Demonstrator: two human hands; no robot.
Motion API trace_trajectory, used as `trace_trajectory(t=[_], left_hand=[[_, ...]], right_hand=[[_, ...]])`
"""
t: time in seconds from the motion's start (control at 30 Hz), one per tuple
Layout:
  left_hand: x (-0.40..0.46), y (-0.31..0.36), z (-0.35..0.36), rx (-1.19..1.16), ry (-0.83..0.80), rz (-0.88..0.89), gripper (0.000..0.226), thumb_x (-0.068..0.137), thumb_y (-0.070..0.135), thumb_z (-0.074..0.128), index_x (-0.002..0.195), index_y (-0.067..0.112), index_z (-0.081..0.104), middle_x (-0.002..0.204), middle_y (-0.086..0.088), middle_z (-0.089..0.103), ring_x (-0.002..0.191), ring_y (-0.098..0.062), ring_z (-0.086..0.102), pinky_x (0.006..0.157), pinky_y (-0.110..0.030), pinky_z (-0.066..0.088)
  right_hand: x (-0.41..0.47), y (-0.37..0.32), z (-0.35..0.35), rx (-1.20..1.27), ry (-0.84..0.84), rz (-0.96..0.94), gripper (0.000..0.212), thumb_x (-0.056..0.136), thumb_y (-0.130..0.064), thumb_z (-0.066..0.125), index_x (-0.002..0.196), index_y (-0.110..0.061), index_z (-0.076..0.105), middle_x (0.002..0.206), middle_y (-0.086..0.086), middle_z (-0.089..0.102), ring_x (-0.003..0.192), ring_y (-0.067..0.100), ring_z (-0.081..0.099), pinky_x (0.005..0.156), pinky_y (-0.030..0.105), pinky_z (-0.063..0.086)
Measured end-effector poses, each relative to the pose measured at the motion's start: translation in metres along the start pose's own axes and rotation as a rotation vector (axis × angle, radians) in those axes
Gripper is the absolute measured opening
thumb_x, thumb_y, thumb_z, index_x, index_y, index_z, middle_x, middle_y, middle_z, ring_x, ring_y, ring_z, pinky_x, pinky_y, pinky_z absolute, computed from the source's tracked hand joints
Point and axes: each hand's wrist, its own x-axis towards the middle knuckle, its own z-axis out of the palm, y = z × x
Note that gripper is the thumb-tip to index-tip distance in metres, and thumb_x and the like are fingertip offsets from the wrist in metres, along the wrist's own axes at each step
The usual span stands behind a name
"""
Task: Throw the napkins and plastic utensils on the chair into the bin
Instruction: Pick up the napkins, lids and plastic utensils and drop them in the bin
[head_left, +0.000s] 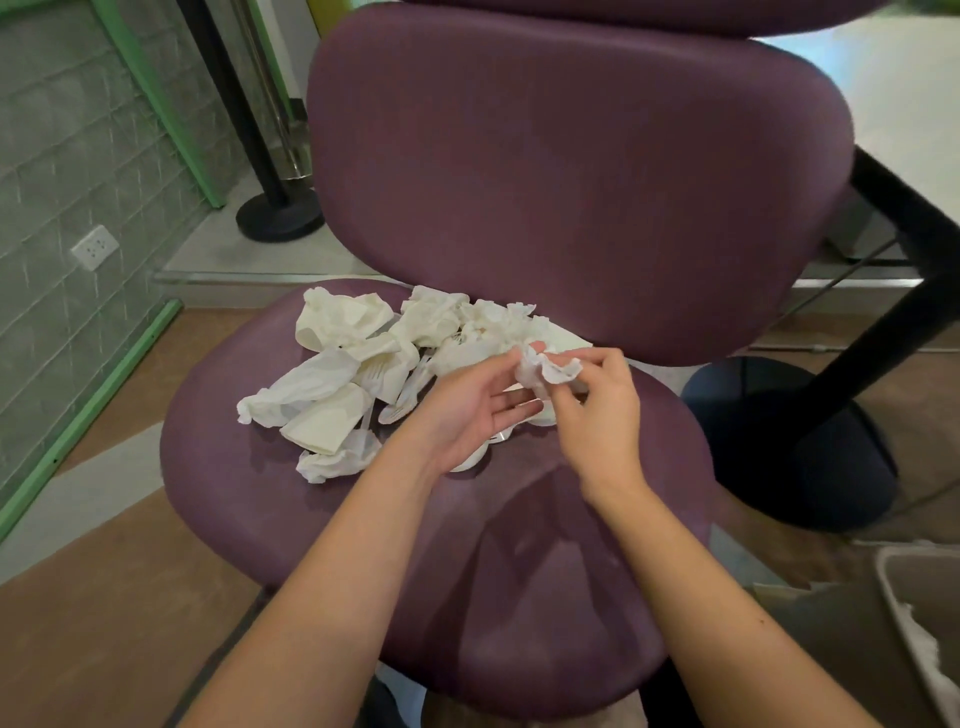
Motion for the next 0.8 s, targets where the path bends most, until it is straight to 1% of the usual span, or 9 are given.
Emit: trace_trajectory(t=[0.1,0.17,0.27,0.33,0.4,0.53,0.67,0.73,0.8], left_hand=[[-0.005,-0.006,0.03,0.097,0.009,0.016,0.028,0.095,0.029,0.061,0.117,0.012,0.066,0.114,-0.005,0.07,0.104,-0.02,0.067,0.094,-0.03,0.053],[-0.007,-0.011,0.053,0.122,0.03,0.009,0.024,0.091,0.028,0.066,0.112,0.016,0.067,0.104,-0.001,0.073,0.092,-0.015,0.069,0.086,-0.026,0.056],[-0.007,-0.019,0.085,0.152,0.053,0.001,0.014,0.089,0.02,0.069,0.102,0.015,0.066,0.088,0.001,0.073,0.074,-0.008,0.069,0.075,-0.021,0.057],[-0.005,-0.029,0.115,0.164,0.086,-0.009,0.019,0.089,0.013,0.07,0.106,0.009,0.062,0.082,-0.001,0.07,0.064,-0.006,0.067,0.063,-0.019,0.056],[-0.003,-0.043,0.147,0.173,0.097,-0.014,0.029,0.088,0.009,0.07,0.114,0.007,0.057,0.087,-0.004,0.068,0.061,-0.006,0.065,0.057,-0.018,0.054],[0.0,-0.074,0.206,0.181,0.039,-0.038,0.029,0.086,0.011,0.073,0.113,0.009,0.062,0.099,-0.009,0.072,0.069,-0.01,0.069,0.064,-0.02,0.055],[0.004,-0.116,0.261,0.288,-0.091,-0.125,0.023,0.08,0.026,0.079,0.098,0.013,0.075,0.092,-0.008,0.074,0.075,-0.016,0.063,0.082,-0.029,0.05],[0.007,-0.14,0.285,0.337,-0.124,-0.173,0.025,0.082,0.029,0.078,0.099,0.011,0.075,0.092,-0.011,0.071,0.077,-0.02,0.057,0.084,-0.033,0.048],[0.01,-0.16,0.305,0.378,-0.137,-0.198,0.027,0.085,0.027,0.074,0.102,0.007,0.073,0.094,-0.016,0.067,0.079,-0.022,0.055,0.077,-0.025,0.052]], right_hand=[[-0.001,-0.004,-0.032,0.132,0.044,0.125,0.025,0.083,-0.006,0.068,0.1,-0.024,0.066,0.097,-0.012,0.065,0.082,-0.003,0.056,0.071,0.011,0.041],[-0.005,-0.004,-0.056,0.252,0.091,0.201,0.029,0.081,-0.008,0.072,0.103,-0.022,0.059,0.094,-0.006,0.069,0.081,0.006,0.062,0.068,0.015,0.045],[-0.018,-0.002,-0.086,0.282,0.137,0.227,0.032,0.085,-0.006,0.068,0.106,-0.024,0.052,0.091,0.001,0.07,0.073,0.007,0.062,0.064,0.015,0.044],[-0.032,0.001,-0.111,0.245,0.2,0.168,0.035,0.089,-0.002,0.06,0.111,-0.028,0.054,0.097,-0.002,0.068,0.076,0.004,0.059,0.07,0.015,0.045],[-0.046,0.007,-0.137,0.131,0.27,0.111,0.035,0.09,-0.001,0.054,0.11,-0.029,0.06,0.107,-0.005,0.061,0.088,0.0,0.057,0.081,0.017,0.046],[-0.075,0.031,-0.182,-0.005,0.365,0.057,0.03,0.086,-0.003,0.065,0.113,-0.014,0.066,0.113,-0.002,0.047,0.102,-0.013,0.046,0.091,0.008,0.041],[-0.097,0.067,-0.232,-0.146,0.45,0.056,0.04,0.084,-0.006,0.072,0.122,-0.008,0.064,0.114,-0.001,0.045,0.104,-0.015,0.044,0.089,-0.001,0.034],[-0.105,0.086,-0.258,-0.212,0.466,0.097,0.038,0.084,-0.007,0.072,0.121,-0.008,0.066,0.107,-0.002,0.049,0.096,-0.006,0.05,0.084,-0.004,0.032],[-0.114,0.104,-0.281,-0.278,0.457,0.145,0.034,0.084,-0.008,0.072,0.117,-0.009,0.069,0.1,-0.002,0.054,0.088,0.004,0.051,0.08,-0.003,0.031]])
